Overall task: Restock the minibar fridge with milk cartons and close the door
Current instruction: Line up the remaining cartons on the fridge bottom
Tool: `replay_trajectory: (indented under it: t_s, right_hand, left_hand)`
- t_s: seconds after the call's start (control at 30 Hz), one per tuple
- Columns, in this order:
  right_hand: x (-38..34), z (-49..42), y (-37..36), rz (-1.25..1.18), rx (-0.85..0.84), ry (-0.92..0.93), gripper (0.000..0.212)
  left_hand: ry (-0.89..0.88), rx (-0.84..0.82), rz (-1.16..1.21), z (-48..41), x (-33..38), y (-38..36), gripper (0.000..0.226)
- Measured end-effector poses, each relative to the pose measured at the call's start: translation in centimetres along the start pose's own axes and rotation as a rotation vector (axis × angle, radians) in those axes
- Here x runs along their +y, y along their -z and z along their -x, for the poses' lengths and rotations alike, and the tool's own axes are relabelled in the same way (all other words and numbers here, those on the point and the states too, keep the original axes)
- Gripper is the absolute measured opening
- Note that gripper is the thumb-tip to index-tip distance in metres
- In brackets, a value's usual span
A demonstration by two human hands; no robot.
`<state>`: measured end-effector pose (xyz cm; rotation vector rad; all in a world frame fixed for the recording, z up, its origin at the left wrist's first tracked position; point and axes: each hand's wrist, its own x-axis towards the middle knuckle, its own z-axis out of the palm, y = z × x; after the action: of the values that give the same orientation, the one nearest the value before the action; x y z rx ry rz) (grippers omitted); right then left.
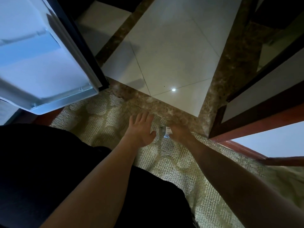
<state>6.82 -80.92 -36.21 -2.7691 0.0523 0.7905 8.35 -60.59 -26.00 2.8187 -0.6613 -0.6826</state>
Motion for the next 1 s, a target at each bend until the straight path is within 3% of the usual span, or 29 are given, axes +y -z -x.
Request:
replay_trajectory:
  t_s: [0.1, 0.2, 0.33, 0.53, 0.7, 0.77, 1.0]
  right_hand:
    - [-0.1, 0.2, 0.1, -0.071, 0.022, -0.015, 0.044]
    - [-0.1, 1.0, 1.0, -0.245, -0.003, 0.059, 0.046]
    - [-0.9, 2.8, 4.6, -0.45, 0.019, 0.186, 0.034]
    - [-5.4, 7.2, 13.6, -0.621, 0.15, 0.293, 0.035]
    - [-8.9, 9.0, 19.0, -0.7, 0.248, 0.394, 0.039]
    - [-10.7, 9.4, 20.5, -0.699, 0.249, 0.446, 0.041]
    - [-18.9, 8.7, 24.3, -0.577, 0.219, 0.615, 0.039]
  left_hand:
    - [-0.002, -0.015, 0.0, 0.1, -0.1, 0.0, 0.073]
    - [0.034, -0.063, 0.009, 0.3, -0.2, 0.4, 0.07]
    - [0.073, -0.108, 0.01, 0.4, -0.3, 1.4, 0.065]
    - [0.06, 0.002, 0.041, 0.6, -0.4, 6.3, 0.061]
    - [0.041, 0.107, 0.145, 3.1, -2.7, 12.1, 0.03]
    - [0.045, 0.118, 0.206, 4.7, -3.9, 14.6, 0.03]
    - [0.076, 0.38, -0.243, 11.0, -10.0, 21.7, 0.043]
